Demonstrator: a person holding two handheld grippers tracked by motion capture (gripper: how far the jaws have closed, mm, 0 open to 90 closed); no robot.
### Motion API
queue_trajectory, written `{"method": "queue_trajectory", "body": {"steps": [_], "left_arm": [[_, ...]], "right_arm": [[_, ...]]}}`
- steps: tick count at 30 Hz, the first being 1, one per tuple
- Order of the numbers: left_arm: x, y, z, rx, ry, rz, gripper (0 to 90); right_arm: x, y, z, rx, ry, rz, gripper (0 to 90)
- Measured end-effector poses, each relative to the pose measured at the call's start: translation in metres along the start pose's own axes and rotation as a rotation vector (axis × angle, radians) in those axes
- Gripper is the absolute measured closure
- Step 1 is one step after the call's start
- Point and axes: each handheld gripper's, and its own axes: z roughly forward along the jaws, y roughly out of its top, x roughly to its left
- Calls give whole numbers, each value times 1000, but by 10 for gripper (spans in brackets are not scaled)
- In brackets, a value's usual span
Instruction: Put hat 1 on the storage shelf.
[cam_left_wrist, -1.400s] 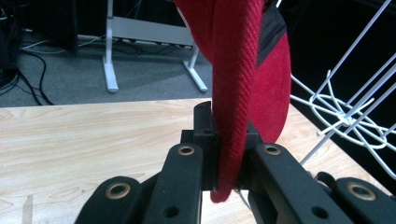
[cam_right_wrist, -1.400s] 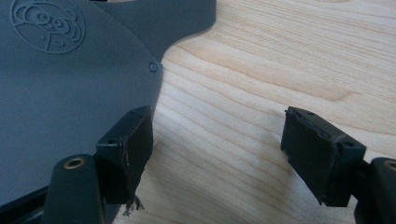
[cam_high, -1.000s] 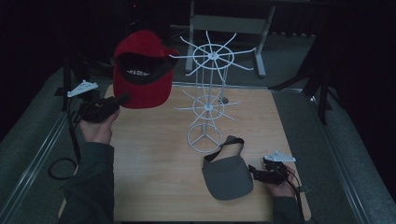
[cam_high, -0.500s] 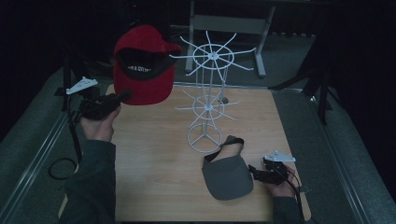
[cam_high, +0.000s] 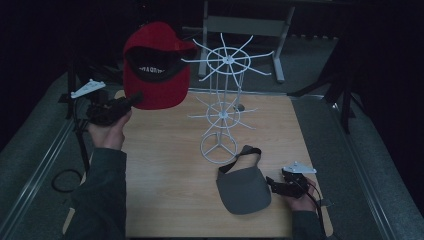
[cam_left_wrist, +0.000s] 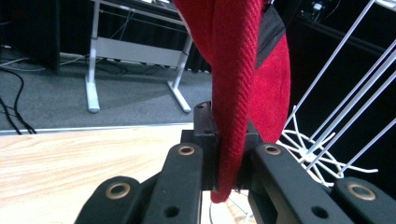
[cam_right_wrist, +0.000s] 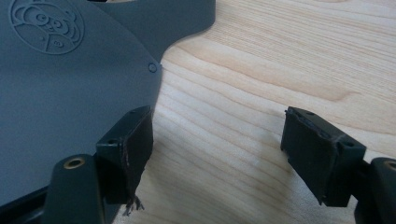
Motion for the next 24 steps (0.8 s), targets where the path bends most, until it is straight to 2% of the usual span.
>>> {"method": "queue_trajectory", "body": {"steps": [7, 24], "left_arm": [[-6, 7, -1, -14, -8, 14, 858], [-12, 11, -4, -58, -55, -5, 858]], "right_arm": [[0, 0, 0, 0, -1, 1, 250], [0, 0, 0, 1, -3, 3, 250]]}}
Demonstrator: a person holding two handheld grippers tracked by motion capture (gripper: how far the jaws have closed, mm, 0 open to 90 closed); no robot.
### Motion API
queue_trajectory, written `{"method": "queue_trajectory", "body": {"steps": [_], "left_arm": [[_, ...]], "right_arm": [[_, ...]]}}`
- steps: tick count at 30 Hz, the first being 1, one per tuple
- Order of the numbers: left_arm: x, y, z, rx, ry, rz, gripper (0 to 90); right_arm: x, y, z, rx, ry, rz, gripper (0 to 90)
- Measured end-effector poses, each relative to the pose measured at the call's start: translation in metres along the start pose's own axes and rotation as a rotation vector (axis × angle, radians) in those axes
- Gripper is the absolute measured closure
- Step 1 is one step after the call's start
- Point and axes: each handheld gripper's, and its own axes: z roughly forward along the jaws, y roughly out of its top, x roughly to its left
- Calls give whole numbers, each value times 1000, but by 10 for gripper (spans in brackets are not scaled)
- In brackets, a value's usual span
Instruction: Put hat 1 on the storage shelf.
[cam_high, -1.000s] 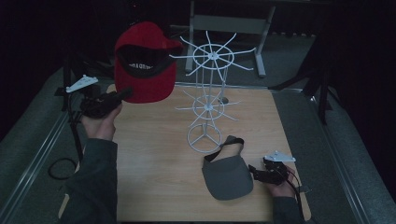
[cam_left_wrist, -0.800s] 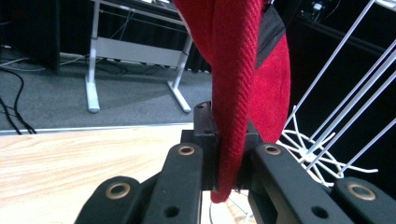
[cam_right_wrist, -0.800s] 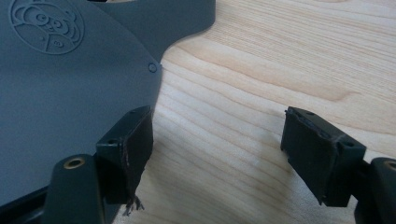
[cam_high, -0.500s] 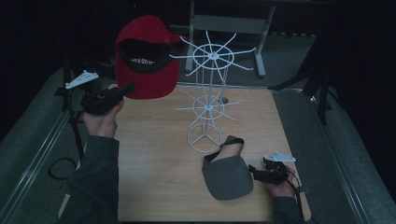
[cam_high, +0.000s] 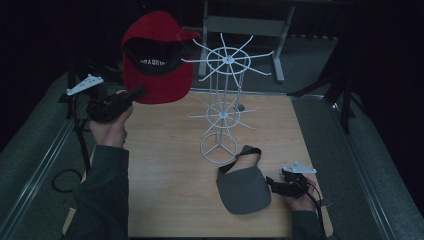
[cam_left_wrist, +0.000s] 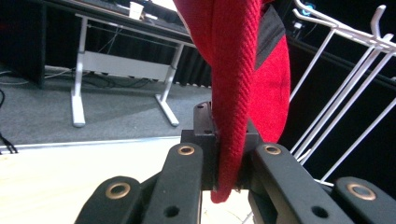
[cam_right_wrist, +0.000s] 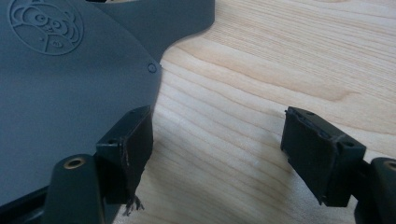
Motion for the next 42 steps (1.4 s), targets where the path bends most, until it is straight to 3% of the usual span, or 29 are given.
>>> {"method": "queue_trajectory", "body": {"steps": [3, 20, 42], "left_arm": [[0, 0, 0, -6, -16, -8, 858], [-9, -7, -4, 12, -30, 39, 857], [4, -44, -7, 45, -34, 23, 857]], "right_arm": [[0, 0, 0, 0, -1, 2, 250], [0, 1, 1, -1, -5, 2, 249], [0, 1, 2, -1, -6, 3, 249]]}}
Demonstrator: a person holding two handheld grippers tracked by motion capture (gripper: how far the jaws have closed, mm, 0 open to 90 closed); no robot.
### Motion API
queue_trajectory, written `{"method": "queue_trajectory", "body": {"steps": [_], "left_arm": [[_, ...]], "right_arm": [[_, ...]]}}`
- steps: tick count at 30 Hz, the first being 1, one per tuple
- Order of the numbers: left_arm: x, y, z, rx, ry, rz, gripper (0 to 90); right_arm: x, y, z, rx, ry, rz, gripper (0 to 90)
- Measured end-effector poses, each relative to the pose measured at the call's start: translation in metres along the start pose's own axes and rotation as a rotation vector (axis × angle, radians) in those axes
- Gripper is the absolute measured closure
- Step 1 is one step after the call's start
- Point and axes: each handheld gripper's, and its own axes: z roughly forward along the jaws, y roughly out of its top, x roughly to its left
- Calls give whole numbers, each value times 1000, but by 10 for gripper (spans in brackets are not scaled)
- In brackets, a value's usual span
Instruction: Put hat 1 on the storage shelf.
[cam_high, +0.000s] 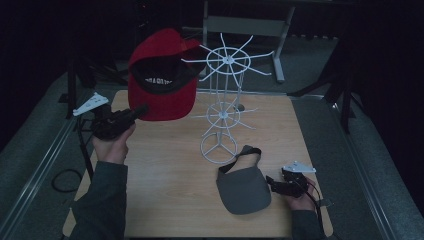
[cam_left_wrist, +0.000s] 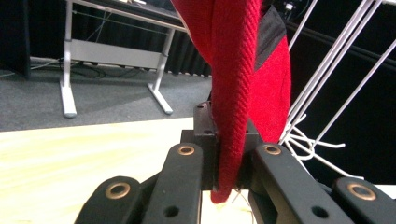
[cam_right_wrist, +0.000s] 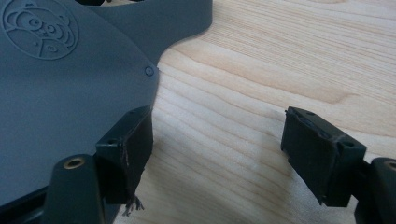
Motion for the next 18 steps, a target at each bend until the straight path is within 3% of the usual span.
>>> {"method": "queue_trajectory", "body": {"steps": [11, 18], "left_arm": [[3, -23, 5, 32, 10, 28, 856], [-3, -35, 10, 63, 19, 92, 856]], "right_arm": [[0, 0, 0, 0, 0, -1, 249], [0, 0, 0, 0, 0, -1, 249]]}}
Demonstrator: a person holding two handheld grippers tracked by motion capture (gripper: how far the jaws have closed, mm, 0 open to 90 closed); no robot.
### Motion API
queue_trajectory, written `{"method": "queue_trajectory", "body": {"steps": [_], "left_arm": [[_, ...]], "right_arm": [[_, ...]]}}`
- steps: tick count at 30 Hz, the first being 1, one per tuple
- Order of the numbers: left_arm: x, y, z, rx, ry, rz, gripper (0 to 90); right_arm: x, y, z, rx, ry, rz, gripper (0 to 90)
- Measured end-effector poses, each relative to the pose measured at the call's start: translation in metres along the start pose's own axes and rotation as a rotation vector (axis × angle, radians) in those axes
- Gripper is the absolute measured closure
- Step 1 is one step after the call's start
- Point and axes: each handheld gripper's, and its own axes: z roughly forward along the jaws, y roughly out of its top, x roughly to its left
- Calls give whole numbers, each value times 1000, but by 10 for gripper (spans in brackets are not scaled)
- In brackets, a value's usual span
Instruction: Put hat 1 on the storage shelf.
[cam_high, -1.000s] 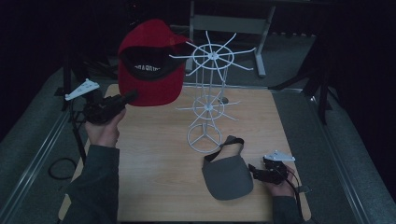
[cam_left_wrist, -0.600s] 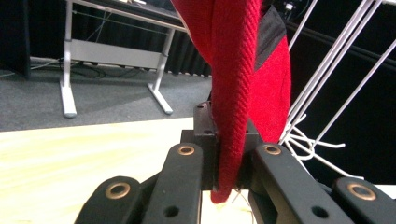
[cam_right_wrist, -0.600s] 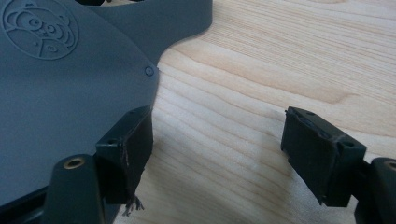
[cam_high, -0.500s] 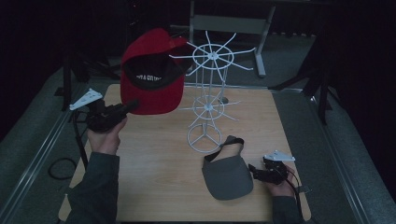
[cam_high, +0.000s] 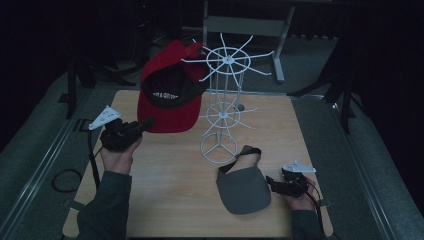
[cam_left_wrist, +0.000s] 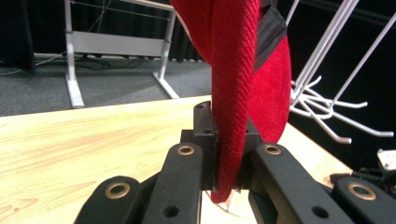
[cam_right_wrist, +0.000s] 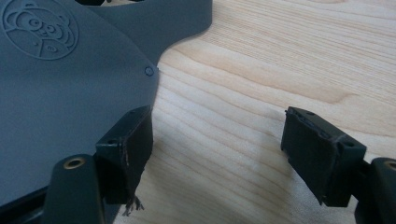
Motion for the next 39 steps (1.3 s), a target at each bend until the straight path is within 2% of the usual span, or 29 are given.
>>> {"method": "queue_trajectory", "body": {"steps": [10, 20, 25, 27, 29, 35, 39], "left_arm": [[3, -10, 1, 17, -3, -18, 840], [8, -11, -13, -9, 24, -10, 608], [13, -12, -26, -39, 42, -12, 559], [13, -12, -26, -39, 42, -12, 550], [22, -14, -34, -51, 75, -35, 547], [30, -19, -42, -54, 135, -50, 548], [34, -26, -44, -44, 158, -69, 555]], "right_arm": [[0, 0, 0, 0, 1, -1, 249], [0, 0, 0, 1, 1, 1, 249], [0, 0, 0, 2, 1, 1, 249], [0, 0, 0, 2, 1, 2, 249], [0, 0, 0, 2, 1, 2, 248], [0, 0, 0, 2, 1, 2, 248], [0, 0, 0, 3, 2, 2, 249]]}}
